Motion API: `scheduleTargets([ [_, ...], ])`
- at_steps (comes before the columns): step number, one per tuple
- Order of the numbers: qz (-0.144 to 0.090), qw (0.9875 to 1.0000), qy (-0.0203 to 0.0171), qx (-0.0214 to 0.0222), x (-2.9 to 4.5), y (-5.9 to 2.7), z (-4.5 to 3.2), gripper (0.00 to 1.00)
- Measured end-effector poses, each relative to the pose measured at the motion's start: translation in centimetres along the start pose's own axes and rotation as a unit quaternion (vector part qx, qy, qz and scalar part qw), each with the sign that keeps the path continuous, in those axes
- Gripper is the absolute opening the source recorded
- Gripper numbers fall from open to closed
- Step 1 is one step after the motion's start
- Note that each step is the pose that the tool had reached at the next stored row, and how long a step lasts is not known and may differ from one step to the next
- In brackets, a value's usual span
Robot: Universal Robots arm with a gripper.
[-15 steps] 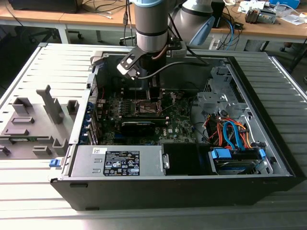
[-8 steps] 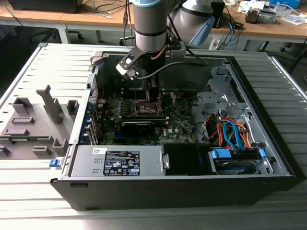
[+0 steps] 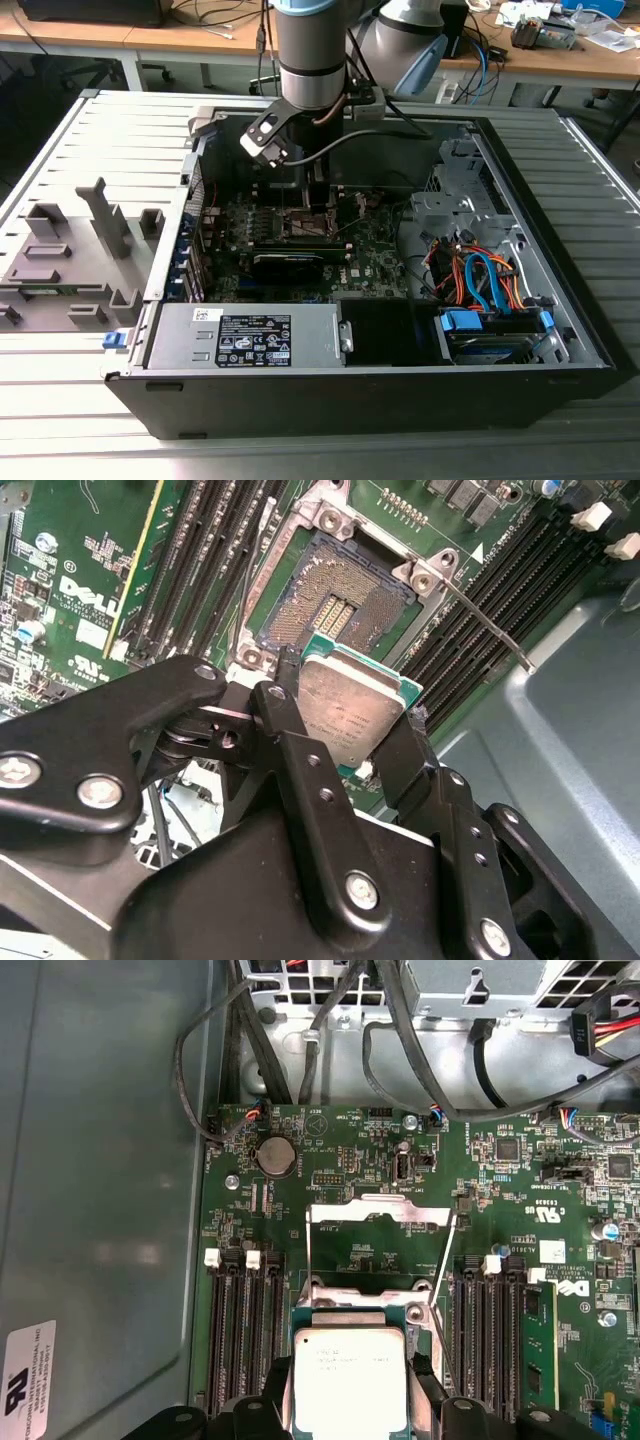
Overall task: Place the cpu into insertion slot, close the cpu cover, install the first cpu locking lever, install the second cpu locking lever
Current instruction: 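Place the cpu into insertion slot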
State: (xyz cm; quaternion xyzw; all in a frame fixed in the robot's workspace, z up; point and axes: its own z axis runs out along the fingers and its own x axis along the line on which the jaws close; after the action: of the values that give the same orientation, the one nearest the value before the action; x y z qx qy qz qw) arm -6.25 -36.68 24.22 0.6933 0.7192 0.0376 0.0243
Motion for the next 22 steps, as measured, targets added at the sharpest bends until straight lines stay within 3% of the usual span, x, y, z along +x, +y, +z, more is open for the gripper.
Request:
scheduleTargets([
  [22, 0.0, 1.0, 0.0, 0.0, 0.02, -0.5, 0.11, 0.54],
])
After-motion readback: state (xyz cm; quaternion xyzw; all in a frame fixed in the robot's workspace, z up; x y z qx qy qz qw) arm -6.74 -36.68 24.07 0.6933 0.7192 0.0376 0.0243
